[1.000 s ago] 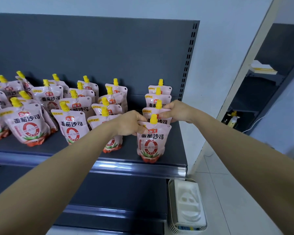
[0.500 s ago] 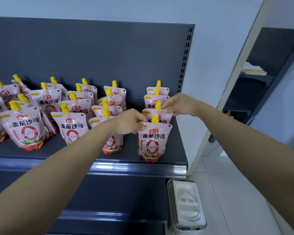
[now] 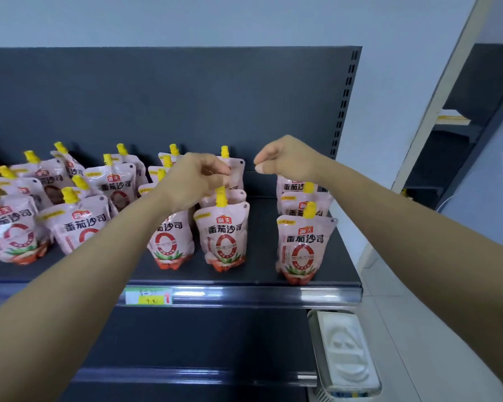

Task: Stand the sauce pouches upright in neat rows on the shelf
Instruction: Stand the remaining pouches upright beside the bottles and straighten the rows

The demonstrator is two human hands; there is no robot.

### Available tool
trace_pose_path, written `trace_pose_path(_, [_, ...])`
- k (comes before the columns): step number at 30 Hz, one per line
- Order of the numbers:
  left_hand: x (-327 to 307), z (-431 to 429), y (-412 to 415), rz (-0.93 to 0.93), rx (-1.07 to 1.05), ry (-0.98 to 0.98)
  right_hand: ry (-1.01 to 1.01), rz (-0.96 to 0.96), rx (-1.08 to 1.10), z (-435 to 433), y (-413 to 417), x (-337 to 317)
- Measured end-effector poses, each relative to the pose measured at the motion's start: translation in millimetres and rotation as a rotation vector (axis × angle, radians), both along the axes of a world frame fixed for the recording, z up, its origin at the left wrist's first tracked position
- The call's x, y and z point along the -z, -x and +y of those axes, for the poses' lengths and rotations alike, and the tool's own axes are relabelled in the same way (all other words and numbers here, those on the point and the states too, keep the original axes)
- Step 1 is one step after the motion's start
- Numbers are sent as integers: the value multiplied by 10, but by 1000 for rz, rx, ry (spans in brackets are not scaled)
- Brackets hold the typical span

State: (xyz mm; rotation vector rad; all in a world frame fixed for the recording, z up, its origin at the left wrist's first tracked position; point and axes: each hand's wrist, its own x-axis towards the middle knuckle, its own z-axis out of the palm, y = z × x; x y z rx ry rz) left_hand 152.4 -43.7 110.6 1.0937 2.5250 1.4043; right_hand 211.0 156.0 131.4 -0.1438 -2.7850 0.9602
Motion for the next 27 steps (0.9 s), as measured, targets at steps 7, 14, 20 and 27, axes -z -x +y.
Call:
trace_pose_path(7, [246, -266, 167, -80, 85, 145, -183, -263, -39, -343, 355, 163])
trace_pose_path(14, [543, -227, 200, -101, 214, 247, -250, -395, -74, -453, 532, 323])
trace_pose_path(20, [542, -261, 258, -311, 288, 259, -307, -433, -51, -487, 625, 515])
trace_pose_path(27, [566, -258, 321, -352, 339, 297, -342, -427, -24, -406, 613, 545])
